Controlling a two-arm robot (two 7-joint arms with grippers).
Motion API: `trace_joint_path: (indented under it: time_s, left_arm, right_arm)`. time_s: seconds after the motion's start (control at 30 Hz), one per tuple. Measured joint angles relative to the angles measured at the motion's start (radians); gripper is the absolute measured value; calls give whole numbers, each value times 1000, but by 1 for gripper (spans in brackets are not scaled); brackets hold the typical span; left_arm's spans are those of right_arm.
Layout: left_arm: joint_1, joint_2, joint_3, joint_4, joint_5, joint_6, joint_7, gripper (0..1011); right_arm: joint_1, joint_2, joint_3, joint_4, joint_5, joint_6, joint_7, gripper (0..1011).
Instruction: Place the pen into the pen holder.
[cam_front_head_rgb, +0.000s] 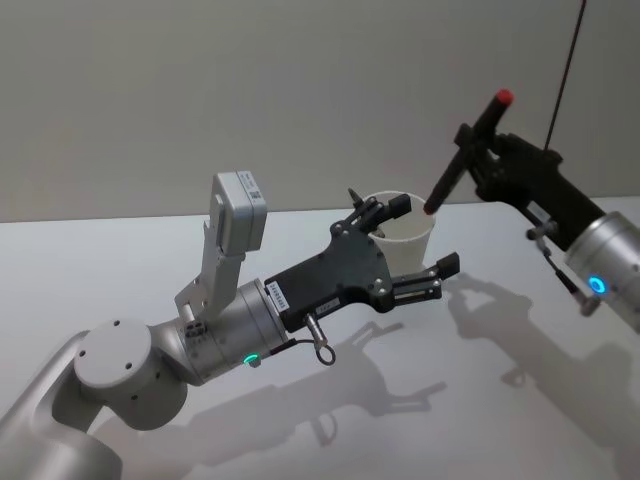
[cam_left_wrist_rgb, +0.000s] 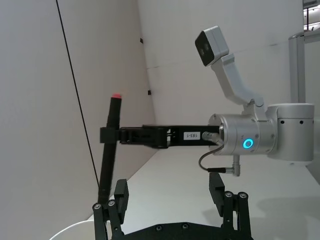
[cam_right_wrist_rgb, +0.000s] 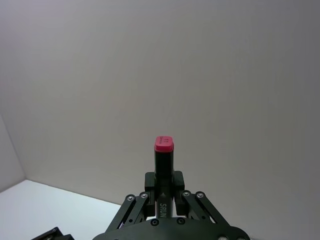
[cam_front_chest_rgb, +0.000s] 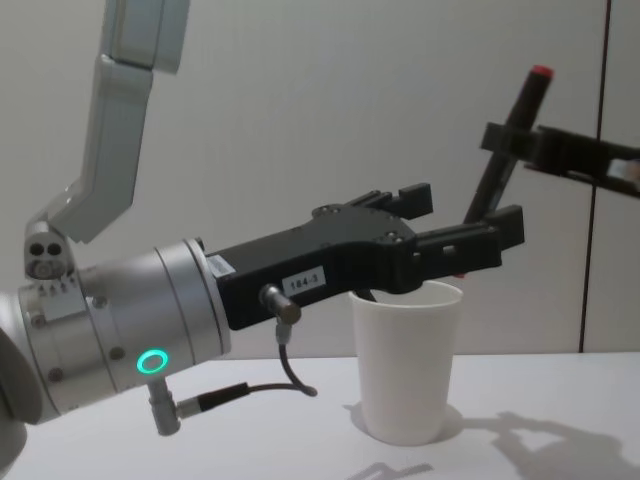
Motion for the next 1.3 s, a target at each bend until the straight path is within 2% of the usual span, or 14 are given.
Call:
trace_joint_path:
  time_s: [0.17,0.53,1.1,1.3]
  left_arm:
    - [0,0,0,0,0,0,0,1001]
    - [0,0,0,0,0,0,0,1001]
    - [0,0,0,0,0,0,0,1001]
    - [0,0,0,0,0,0,0,1001]
  right_arm:
    - [32,-26,-18,50,-79,-33,21,202]
    - [83,-73,-47,130,-173,-57,39,202]
    - [120,-115,-73,210,-214,-31,57,202]
    - [126,-122,-77,224,-220,-22,60,363]
